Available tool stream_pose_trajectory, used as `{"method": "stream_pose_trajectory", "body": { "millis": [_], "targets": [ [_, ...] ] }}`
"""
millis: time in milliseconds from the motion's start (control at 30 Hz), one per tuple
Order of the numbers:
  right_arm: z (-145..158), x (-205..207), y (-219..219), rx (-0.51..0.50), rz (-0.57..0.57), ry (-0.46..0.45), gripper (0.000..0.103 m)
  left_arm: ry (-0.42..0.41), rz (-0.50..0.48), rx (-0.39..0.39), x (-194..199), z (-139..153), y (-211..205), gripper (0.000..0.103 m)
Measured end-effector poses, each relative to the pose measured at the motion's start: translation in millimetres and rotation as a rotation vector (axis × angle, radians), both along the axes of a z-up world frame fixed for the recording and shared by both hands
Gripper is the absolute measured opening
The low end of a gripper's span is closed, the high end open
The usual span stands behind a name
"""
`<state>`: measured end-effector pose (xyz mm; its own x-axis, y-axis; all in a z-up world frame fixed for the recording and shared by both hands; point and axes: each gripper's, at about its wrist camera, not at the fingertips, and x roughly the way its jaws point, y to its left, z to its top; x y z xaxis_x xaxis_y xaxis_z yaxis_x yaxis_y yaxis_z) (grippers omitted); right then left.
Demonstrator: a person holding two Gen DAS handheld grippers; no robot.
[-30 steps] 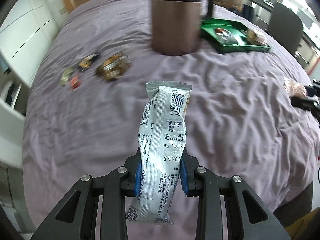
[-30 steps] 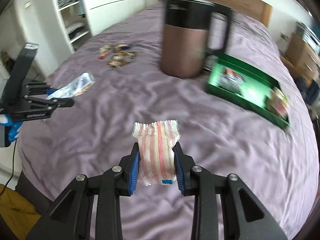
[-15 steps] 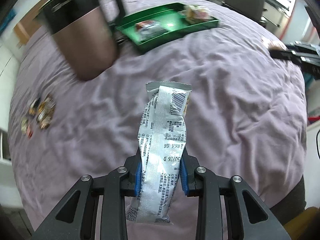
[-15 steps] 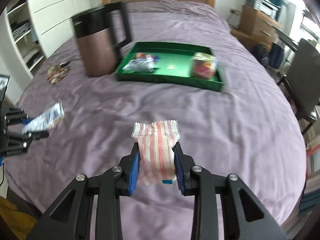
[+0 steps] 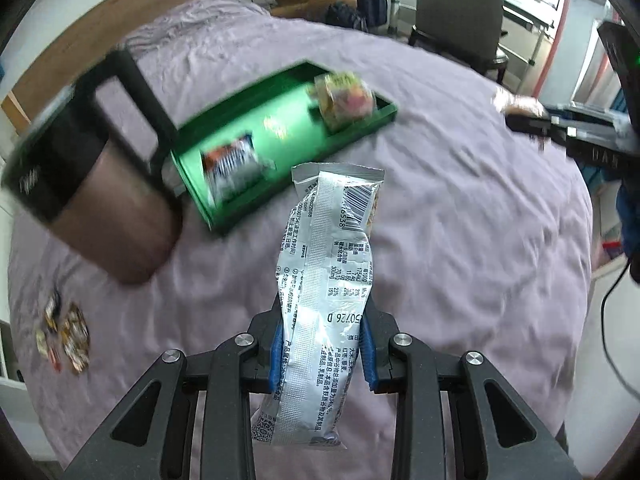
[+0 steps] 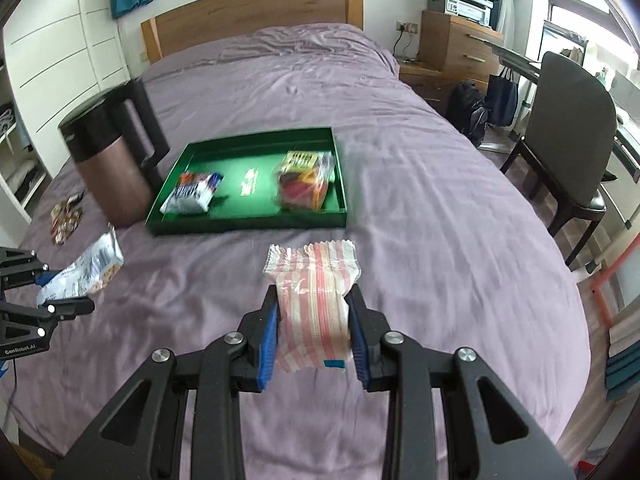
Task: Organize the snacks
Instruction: 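Lower the wrapper bar and pink candy with both tools into the green tray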
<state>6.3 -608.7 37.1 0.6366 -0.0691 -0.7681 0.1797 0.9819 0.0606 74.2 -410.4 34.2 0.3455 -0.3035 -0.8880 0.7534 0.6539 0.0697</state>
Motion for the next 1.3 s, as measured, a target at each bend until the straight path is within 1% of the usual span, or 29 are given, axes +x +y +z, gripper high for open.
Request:
{"method": "stream_pose_trajectory", "body": {
  "millis": [133,200,300,367,467,667,800,900,1033,1133,1233,1300],
  "targets": [
    [5,28,2,0.003,0.012,-0.023,0.000,-0.031,0.030,-0.041,31,17,-22,0.026],
    [6,44,6,0.007,0.026,-0.034,0.000,-0.043,0.046,-0.045,48,19,-35,0.026],
    [6,76,16,0.012,0.044,-0.048,0.000,-0.056,0.069,-0.035,68,13,-48,0.026],
    [5,96,20,0.017,0.046,-0.055,0.000,-0.046,0.098,-0.046,84,7,-54,0.026],
    [6,129,22,0.027,0.049,-0.066,0.000,-0.055,0.143,-0.049,107,-1,-64,0.026],
    [5,194,15,0.026,0.012,-0.081,0.000,-0.032,0.244,-0.077,149,-18,-77,0.026],
    [-9,229,8,0.015,-0.028,-0.059,0.000,-0.011,0.283,-0.089,166,-38,-86,0.026],
    [-30,251,3,0.015,-0.049,-0.017,0.000,0.006,0.309,-0.107,176,-54,-88,0.026],
    [-57,269,-2,0.012,-0.063,0.039,0.000,0.004,0.315,-0.087,184,-69,-90,0.026],
    [-75,277,-3,0.008,-0.068,0.075,0.000,0.019,0.300,-0.086,186,-78,-91,0.027],
    [-86,281,-3,0.013,-0.070,0.086,0.000,0.038,0.274,-0.089,186,-84,-94,0.027],
    [-90,284,-2,0.011,-0.068,0.093,0.000,0.020,0.251,-0.071,183,-86,-98,0.027]
  ]
}}
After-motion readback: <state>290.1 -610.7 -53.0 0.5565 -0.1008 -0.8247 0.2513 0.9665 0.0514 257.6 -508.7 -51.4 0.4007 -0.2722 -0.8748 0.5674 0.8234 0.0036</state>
